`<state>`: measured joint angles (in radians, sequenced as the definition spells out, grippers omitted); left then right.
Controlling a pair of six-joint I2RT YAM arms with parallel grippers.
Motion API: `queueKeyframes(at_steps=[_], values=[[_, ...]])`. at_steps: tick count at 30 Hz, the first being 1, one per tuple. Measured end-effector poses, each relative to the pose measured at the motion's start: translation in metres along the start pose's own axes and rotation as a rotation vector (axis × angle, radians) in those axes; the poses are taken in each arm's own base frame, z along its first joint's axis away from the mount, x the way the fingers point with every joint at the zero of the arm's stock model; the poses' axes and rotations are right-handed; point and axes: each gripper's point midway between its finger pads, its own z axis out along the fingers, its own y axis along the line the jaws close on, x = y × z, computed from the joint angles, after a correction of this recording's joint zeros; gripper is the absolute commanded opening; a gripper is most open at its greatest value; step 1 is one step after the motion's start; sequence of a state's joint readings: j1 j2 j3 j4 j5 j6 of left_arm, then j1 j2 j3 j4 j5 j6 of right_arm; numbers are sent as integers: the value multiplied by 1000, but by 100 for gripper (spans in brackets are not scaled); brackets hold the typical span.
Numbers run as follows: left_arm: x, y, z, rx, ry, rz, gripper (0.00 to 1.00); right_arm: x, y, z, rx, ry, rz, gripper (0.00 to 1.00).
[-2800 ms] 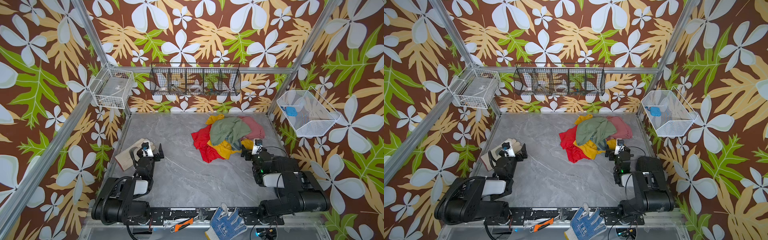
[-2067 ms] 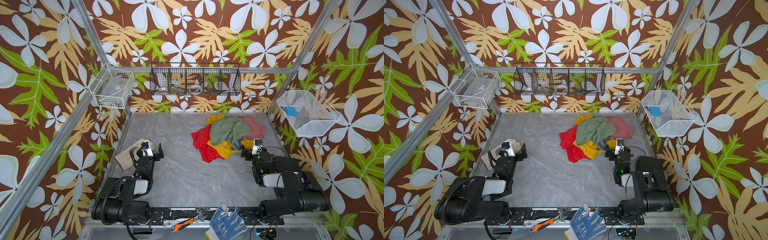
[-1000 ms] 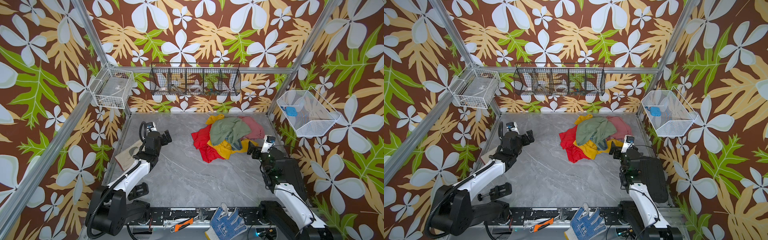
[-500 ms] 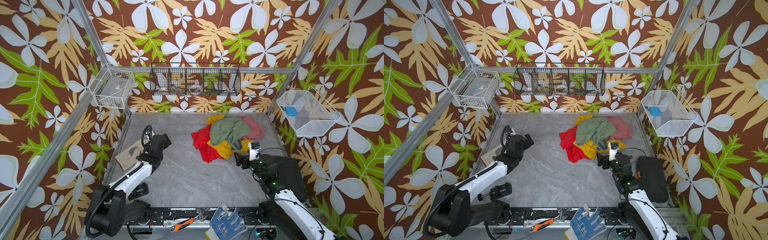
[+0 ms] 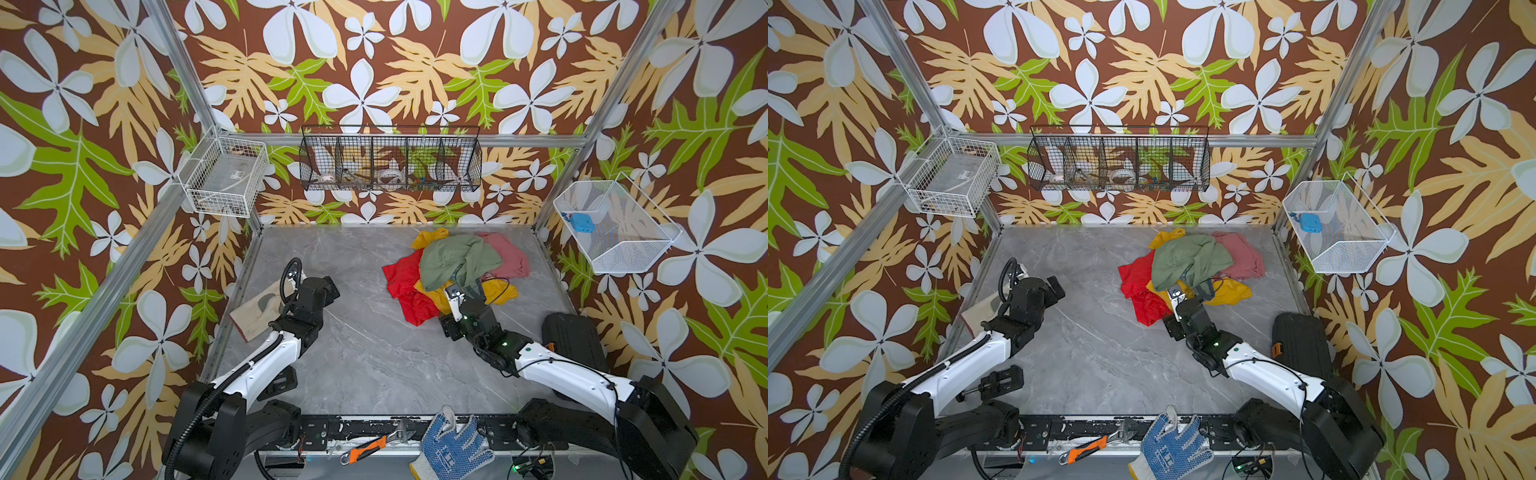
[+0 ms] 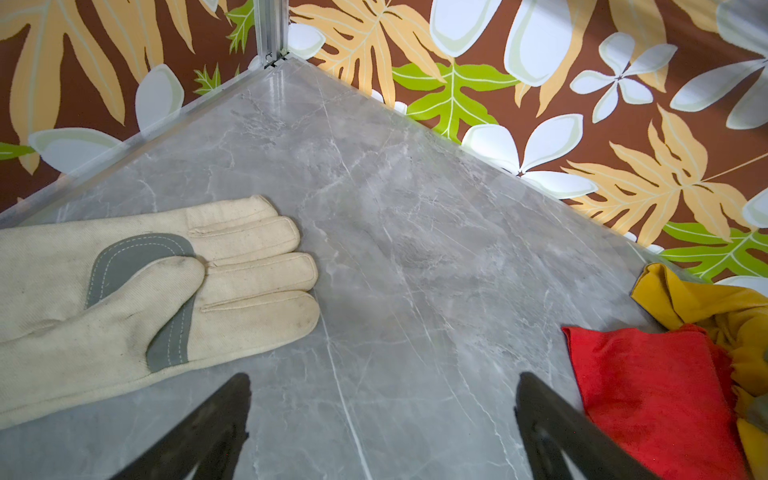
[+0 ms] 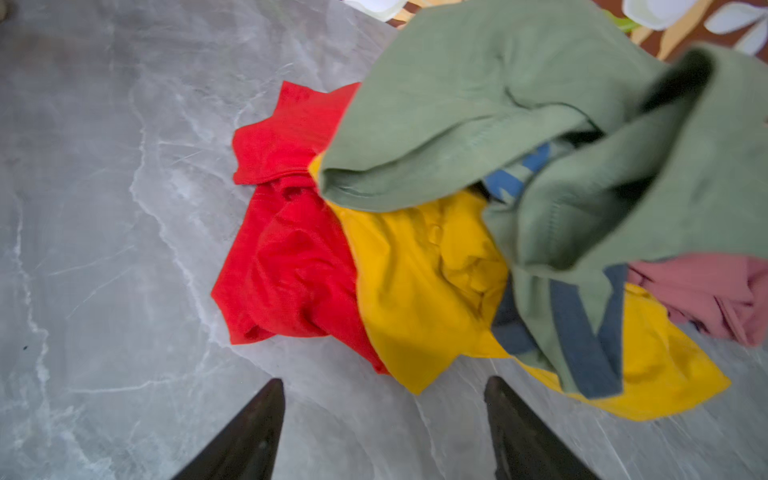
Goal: Pick out a specific cloth from the pile
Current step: 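Reach both grippers to the red cloth at the pile's near edge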
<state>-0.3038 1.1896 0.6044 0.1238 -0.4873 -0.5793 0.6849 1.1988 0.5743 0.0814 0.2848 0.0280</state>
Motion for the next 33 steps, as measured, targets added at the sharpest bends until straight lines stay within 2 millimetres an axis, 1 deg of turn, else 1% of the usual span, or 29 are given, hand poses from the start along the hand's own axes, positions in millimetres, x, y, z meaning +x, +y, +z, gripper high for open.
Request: queueKeyframes(at_steps=[2, 8, 12, 16, 18, 21, 24, 25, 26, 27, 29, 32, 33], values=[[3, 2, 0, -4, 6, -2, 100, -2, 13, 5, -24, 17, -67, 77], [5, 4, -1, -5, 12, -9, 100, -6, 34, 25, -58, 71, -186, 79], [4, 3, -2, -2, 7, -13, 100, -8, 47, 43, -74, 116, -248, 79], [4, 4, -4, -4, 9, -11, 100, -3, 62, 64, -103, 175, -319, 77], [4, 5, -5, -5, 10, -9, 100, 2, 67, 74, -107, 217, -342, 76], [3, 6, -6, -8, 9, -5, 100, 7, 70, 90, -100, 275, -383, 70], [1, 7, -8, -9, 8, 5, 100, 14, 73, 102, -98, 323, -431, 69], [1, 7, -9, -9, 5, 3, 100, 18, 73, 106, -95, 345, -452, 68], [0, 7, -10, -9, 3, 3, 100, 18, 72, 109, -88, 352, -462, 66], [-1, 7, -11, -8, 0, 1, 100, 17, 72, 112, -90, 355, -469, 64], [-3, 8, -12, -9, -3, -1, 100, 15, 71, 119, -86, 361, -472, 54], [-2, 12, -15, -15, -6, -4, 100, 19, 68, 124, -84, 372, -474, 28], [-2, 13, -16, -18, -6, -7, 100, 21, 68, 124, -85, 379, -477, 21]])
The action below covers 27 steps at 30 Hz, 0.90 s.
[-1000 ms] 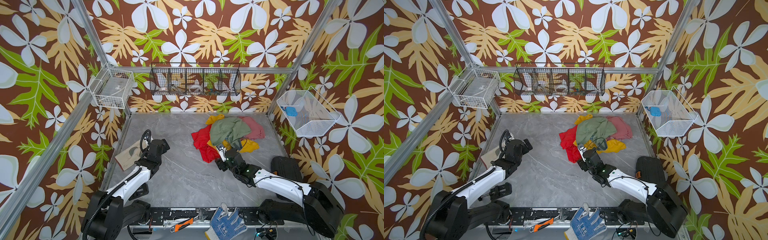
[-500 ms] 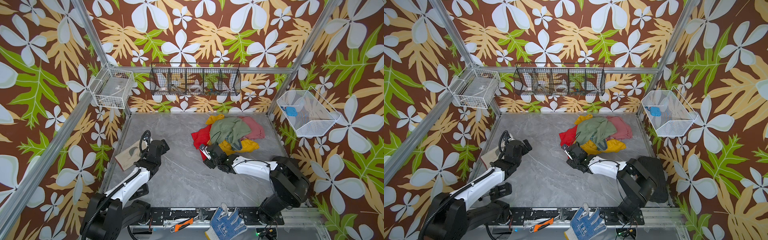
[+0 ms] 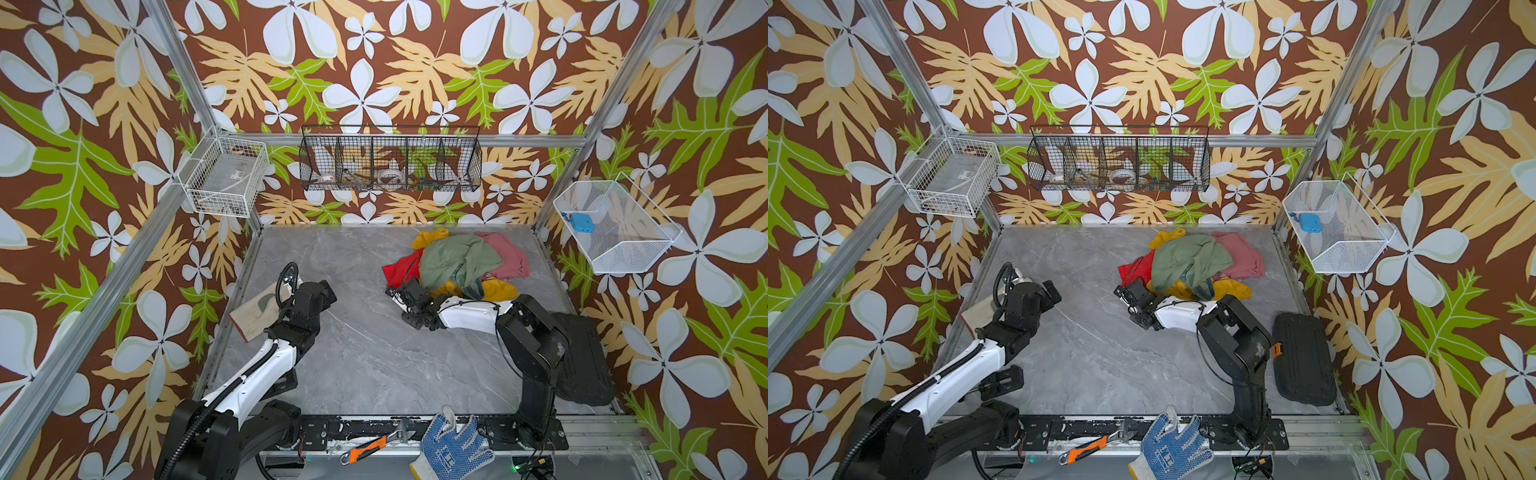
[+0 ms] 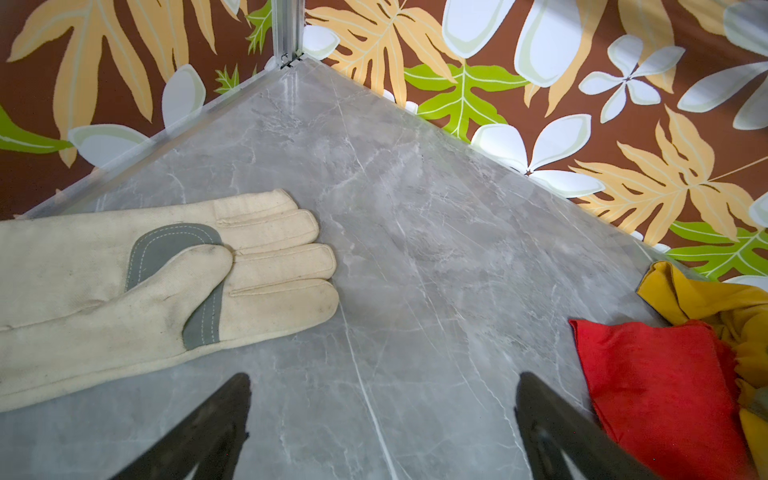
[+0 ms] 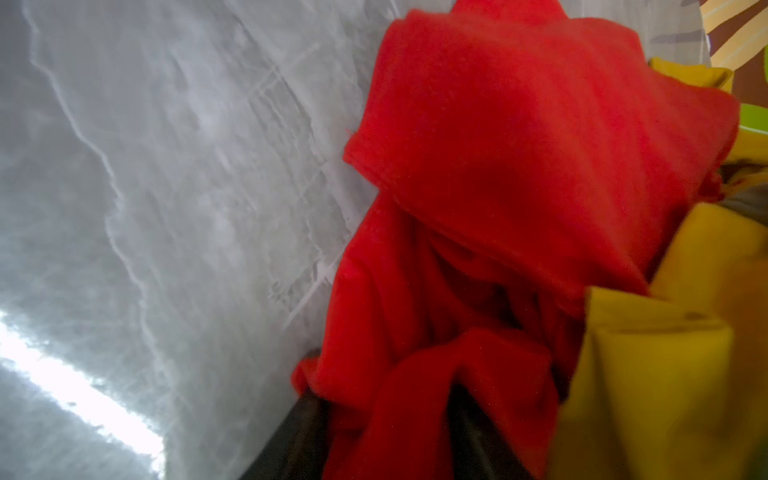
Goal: Pick out a specific cloth from the pile
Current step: 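Reach both grippers to the red cloth at the pile's near edge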
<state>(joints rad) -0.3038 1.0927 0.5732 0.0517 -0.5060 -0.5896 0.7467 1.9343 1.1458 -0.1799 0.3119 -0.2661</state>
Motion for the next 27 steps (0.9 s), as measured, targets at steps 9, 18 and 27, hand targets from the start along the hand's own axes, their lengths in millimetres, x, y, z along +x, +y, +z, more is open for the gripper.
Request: queueKeyframes(at_steps=[9, 18, 27], values=[[0, 5, -4, -8, -4, -15, 100, -8, -10, -24, -24, -7, 30, 0], [3, -8, -4, 44, 33, -10, 99, -54, -60, -85, -99, -230, 266, 0], [18, -46, -5, 218, 124, 41, 96, -84, -77, -140, -221, -426, 361, 0]])
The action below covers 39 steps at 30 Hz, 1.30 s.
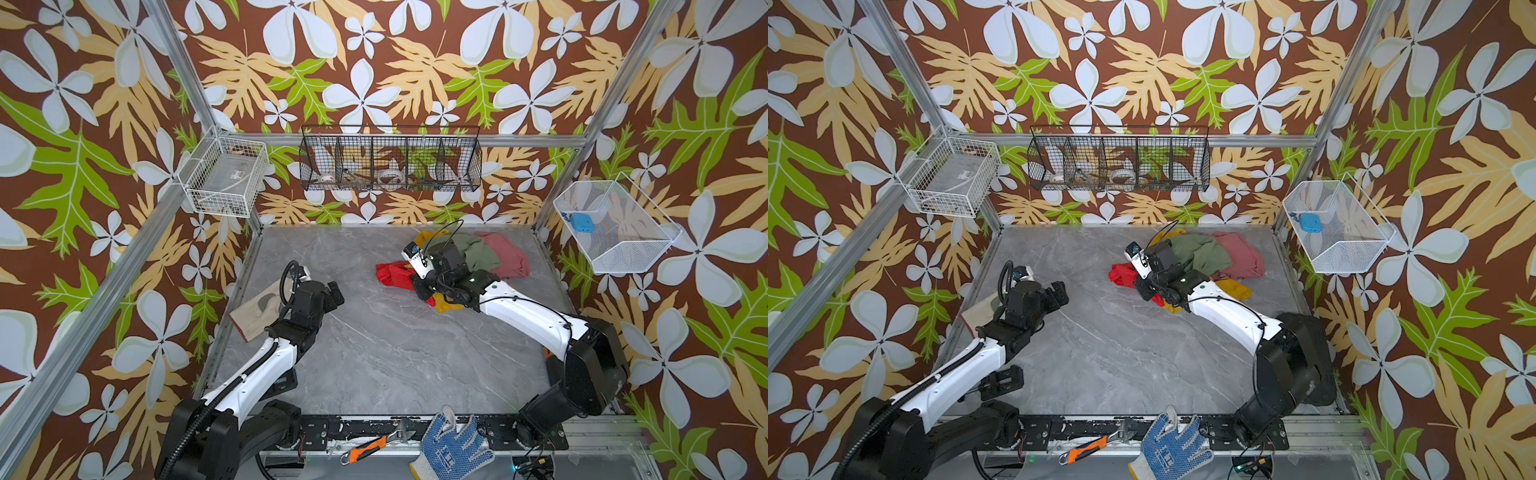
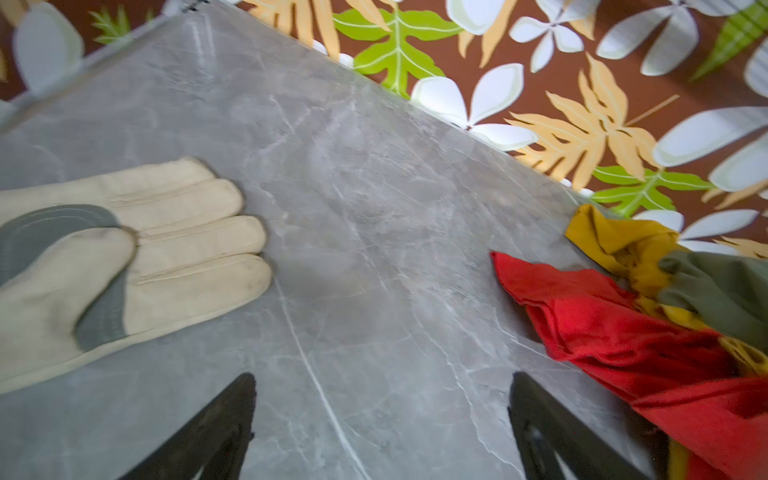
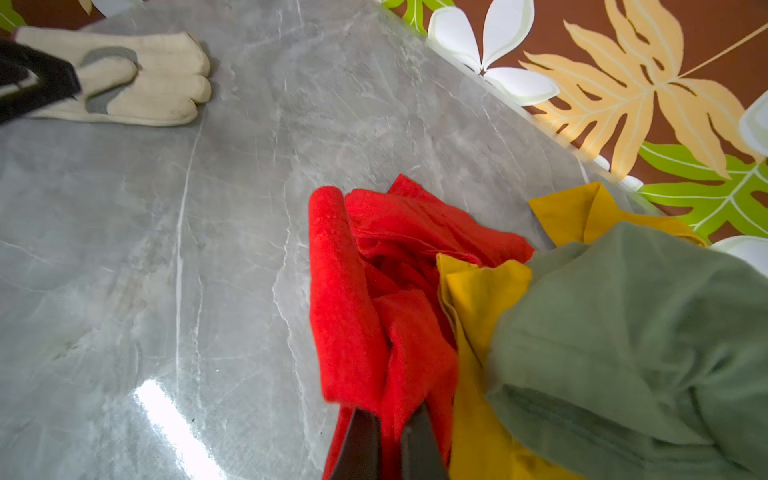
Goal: Pick out a specific cloth from the pile
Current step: 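Reach both grippers to the red cloth at the pile's near edge, then grasp the red cloth with both grippers and lift it from the pile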
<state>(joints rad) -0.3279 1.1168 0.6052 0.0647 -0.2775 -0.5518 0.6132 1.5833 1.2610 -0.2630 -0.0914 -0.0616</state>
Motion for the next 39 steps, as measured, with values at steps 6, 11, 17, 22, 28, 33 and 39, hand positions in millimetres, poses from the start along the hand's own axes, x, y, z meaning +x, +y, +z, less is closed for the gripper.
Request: queueKeyframes(at_steps=[6, 11, 17, 22, 28, 33, 39], values=[[10, -75, -9, 232, 53, 103, 96, -21, -17, -22, -67, -124, 132, 0], [22, -143, -18, 427, 108, 168, 96, -20, -18, -24, -127, -138, 195, 0], [46, -214, -18, 601, 192, 238, 95, -19, -12, -24, -173, -147, 221, 0], [64, -240, -3, 652, 245, 250, 94, -10, -21, -21, -156, -131, 255, 0], [81, -257, 10, 696, 291, 237, 88, -5, -36, -28, -145, -139, 320, 0], [87, -264, 20, 715, 292, 201, 70, -6, -32, -28, -174, -145, 322, 0], [94, -272, 29, 733, 305, 164, 32, -8, -29, -28, -209, -159, 348, 0]])
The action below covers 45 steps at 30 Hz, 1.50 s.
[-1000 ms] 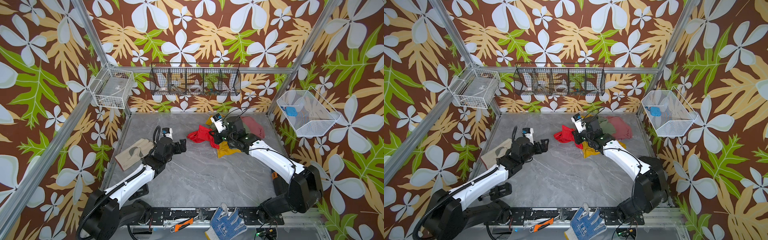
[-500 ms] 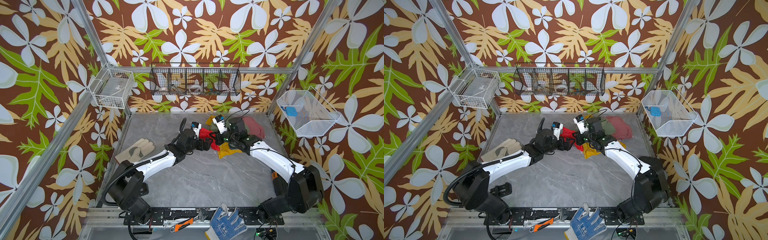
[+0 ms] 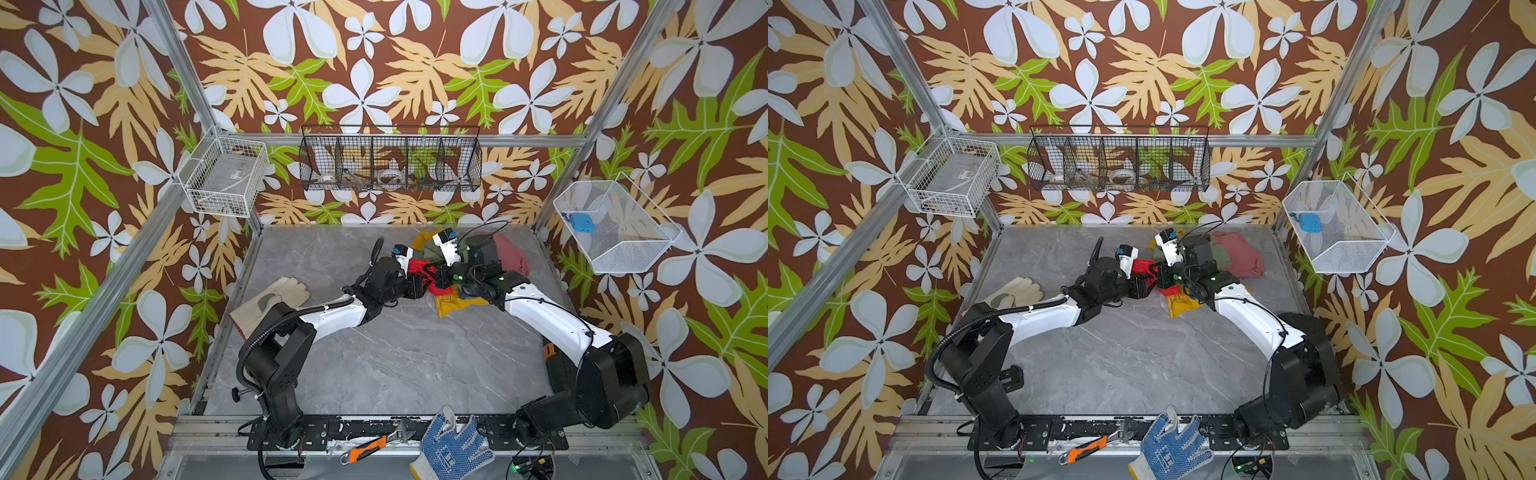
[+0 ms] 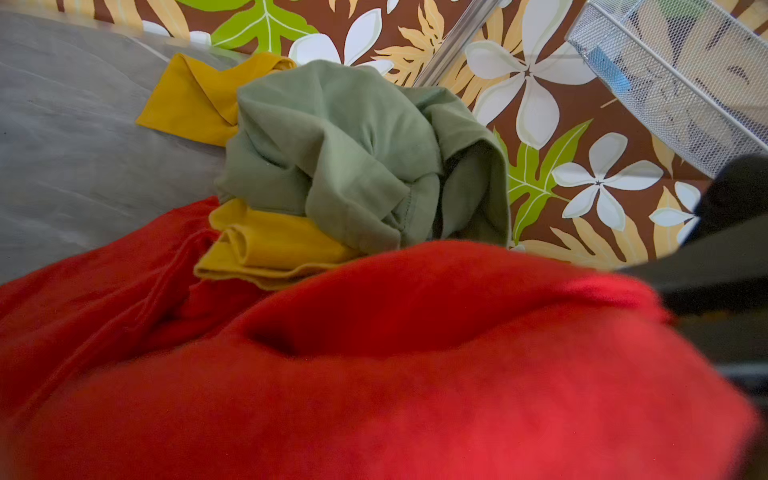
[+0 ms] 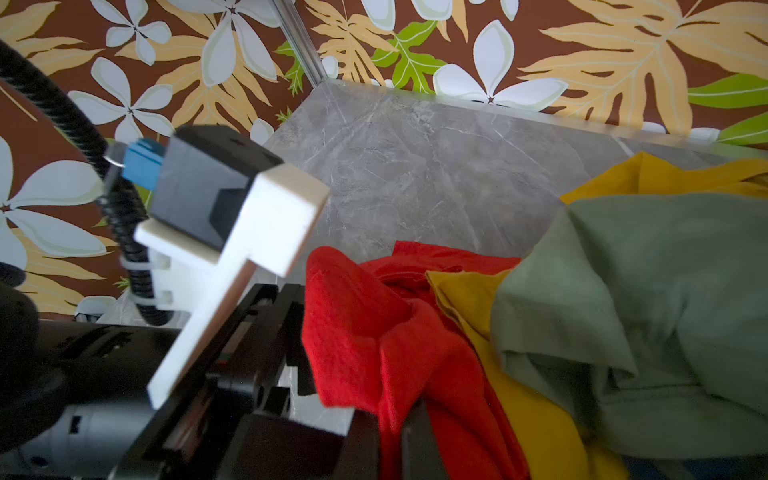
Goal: Pick out a specific cloth from the pile
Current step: 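Grasp the red cloth with both grippers and lift it from the pile, then lift the red cloth high with the left gripper while the right gripper releases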
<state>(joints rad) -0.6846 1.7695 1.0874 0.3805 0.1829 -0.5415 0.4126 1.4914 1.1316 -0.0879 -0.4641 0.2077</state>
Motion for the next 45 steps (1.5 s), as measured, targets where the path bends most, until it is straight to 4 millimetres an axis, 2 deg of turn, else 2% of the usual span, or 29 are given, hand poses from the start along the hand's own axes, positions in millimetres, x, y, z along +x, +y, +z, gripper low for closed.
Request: queueKeyframes(at_steps=[3, 6, 10, 11, 13, 16, 21, 27, 29, 32, 35, 39, 41, 45], values=[[-6, 3, 1, -15, -30, -14, 0, 1, 4, 0, -26, 3, 18, 0], [-15, 1, -5, -25, -69, -25, 0, 5, 4, 0, -33, 9, 22, 0], [-27, -2, -24, -36, -123, -21, 0, 11, -3, -5, -18, 13, 36, 11], [-30, -4, -29, -36, -135, -20, 0, 12, -4, -6, -14, 14, 39, 20], [-36, -8, -39, -36, -161, -18, 0, 11, -7, -8, -7, 9, 44, 30], [-49, -15, -55, -38, -206, -15, 0, 7, -8, -12, 5, -5, 37, 56], [-66, -22, -79, -61, -254, -5, 0, 2, -16, -16, 57, -27, 26, 60], [-83, -27, -104, -98, -298, 10, 0, 14, -30, -17, 117, -15, 43, 76], [-91, -33, -112, -97, -314, 14, 0, 18, -36, -20, 141, -18, 45, 77], [-98, -38, -121, -92, -335, 18, 0, 28, -44, -20, 169, -9, 55, 75], [-100, -39, -126, -95, -339, 18, 0, 45, -55, -14, 199, 27, 55, 73], [-103, -39, -133, -117, -347, 15, 0, 77, -68, -3, 227, 98, 73, 73], [-113, -43, -138, -127, -366, 25, 0, 90, -73, 2, 232, 125, 80, 73], [-145, -62, -154, -123, -425, 49, 0, 112, -87, 9, 280, 170, 83, 73]])
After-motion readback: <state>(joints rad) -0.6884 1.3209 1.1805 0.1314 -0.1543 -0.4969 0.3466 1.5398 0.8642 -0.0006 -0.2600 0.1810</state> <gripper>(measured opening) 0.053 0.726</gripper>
